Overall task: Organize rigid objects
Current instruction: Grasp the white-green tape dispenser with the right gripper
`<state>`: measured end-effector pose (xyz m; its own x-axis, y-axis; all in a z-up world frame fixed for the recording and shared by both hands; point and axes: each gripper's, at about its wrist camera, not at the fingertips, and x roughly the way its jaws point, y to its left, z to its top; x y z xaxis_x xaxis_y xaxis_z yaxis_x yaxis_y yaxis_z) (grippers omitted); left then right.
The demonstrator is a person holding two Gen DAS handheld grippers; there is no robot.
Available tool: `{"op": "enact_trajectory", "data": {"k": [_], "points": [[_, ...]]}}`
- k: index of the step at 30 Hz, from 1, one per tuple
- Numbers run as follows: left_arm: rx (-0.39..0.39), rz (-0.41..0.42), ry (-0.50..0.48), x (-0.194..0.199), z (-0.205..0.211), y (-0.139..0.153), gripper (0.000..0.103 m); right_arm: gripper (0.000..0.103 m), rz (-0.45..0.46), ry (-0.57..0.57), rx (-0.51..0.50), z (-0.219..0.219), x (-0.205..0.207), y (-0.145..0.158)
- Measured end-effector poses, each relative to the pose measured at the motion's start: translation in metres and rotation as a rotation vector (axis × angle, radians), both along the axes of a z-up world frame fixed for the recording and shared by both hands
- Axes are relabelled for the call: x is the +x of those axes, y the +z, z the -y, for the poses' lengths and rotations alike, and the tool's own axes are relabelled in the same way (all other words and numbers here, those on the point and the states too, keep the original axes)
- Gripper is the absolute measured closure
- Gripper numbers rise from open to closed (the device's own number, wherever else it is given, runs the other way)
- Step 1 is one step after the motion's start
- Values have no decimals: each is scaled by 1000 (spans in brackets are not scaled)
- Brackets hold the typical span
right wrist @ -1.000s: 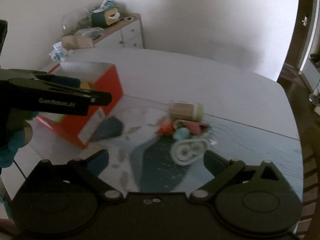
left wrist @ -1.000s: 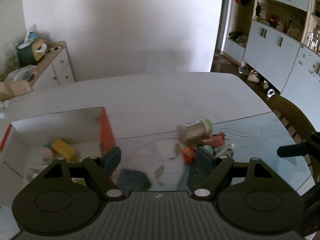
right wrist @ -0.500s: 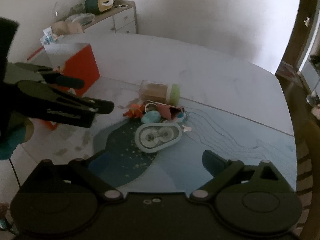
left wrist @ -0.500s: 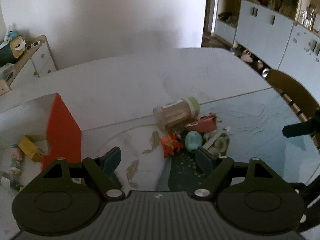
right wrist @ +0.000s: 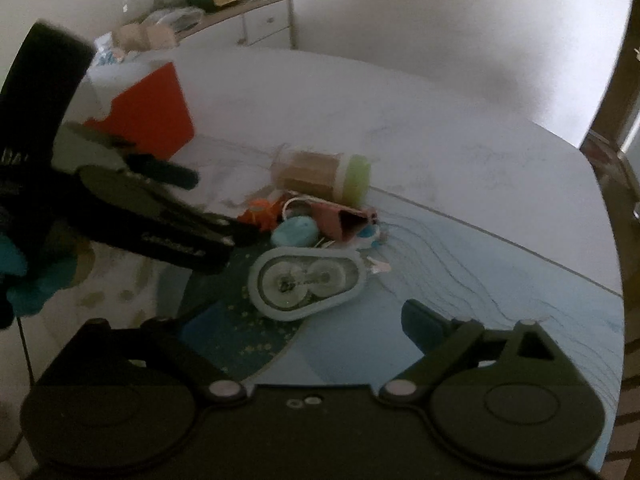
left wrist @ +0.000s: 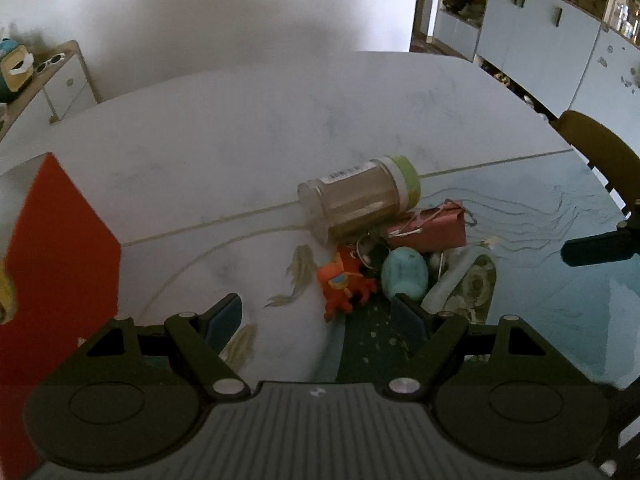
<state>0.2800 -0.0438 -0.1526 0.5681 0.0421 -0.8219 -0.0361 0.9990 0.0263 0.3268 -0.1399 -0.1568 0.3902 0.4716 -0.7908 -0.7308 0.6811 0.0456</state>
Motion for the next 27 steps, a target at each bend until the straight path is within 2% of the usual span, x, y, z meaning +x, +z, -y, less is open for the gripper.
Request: {"op": "enact_trajectory", "data": {"k": [10,21,27], "points": [[-23,-21,-4,15,-7,-17,22,11,-44,-6,11,-20,17,-25],[-5,20,-35,24,-2,-23,22,16,-30,-33,18,-29,27,-33],[-5,44,-58,22,5,-23,37,16,-9,-43,29,-28,22,-34]]}}
